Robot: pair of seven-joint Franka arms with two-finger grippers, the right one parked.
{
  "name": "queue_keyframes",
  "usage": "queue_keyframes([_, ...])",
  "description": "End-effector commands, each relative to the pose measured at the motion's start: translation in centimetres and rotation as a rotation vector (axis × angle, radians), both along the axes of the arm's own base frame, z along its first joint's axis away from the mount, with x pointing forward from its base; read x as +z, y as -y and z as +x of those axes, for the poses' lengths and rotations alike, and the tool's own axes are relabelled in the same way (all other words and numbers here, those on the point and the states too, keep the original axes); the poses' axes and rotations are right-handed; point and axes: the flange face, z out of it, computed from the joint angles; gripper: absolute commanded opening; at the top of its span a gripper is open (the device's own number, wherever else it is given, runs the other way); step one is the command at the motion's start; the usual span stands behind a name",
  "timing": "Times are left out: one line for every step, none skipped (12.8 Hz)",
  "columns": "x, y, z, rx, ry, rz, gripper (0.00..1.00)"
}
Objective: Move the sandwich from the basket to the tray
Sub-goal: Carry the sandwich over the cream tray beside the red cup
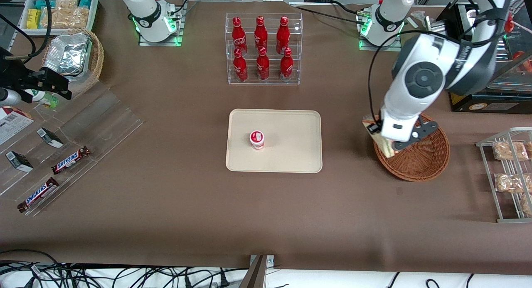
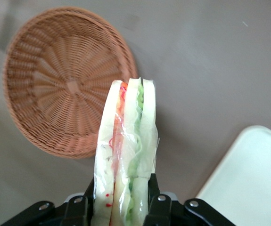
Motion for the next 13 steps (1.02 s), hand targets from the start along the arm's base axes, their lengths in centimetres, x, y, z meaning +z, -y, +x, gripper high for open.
queue_keyframes([-0.7, 4.4, -0.1, -0.104, -0.018, -0.026, 0.43])
queue_keyframes([-1.2, 6.3, -0.1, -0.133, -0.021, -0.042, 0.42])
queue_keyframes([-1.7, 8.5, -0.3, -0.166, -0.026, -0.056, 0.42])
queue_keyframes([-2.5, 10.4, -0.6, -0.197, -0.035, -0.06, 0.42])
queue_keyframes([-3.2, 12.5, -1.0, -0.228, -0.032, -0.055, 0.42])
queue_keyframes([-3.6, 14.0, -1.2, -0.246, -0.016, -0.069, 0.41])
queue_keyframes([-3.7, 15.7, -1.9, -0.274, 0.004, -0.087, 0.41])
queue_keyframes([-4.7, 17.2, -2.5, -0.3, 0.004, -0.1, 0.41])
queue_keyframes([-5.8, 18.5, -3.2, -0.331, 0.0, -0.092, 0.41])
queue_keyframes([-7.0, 19.8, -3.9, -0.366, 0.007, -0.07, 0.41])
queue_keyframes([-8.4, 20.1, -3.9, -0.356, 0.011, -0.062, 0.4])
queue_keyframes([-9.4, 20.5, -4.0, -0.354, 0.021, -0.051, 0.41])
queue_keyframes([-10.1, 21.3, -4.6, -0.37, 0.023, -0.036, 0.41])
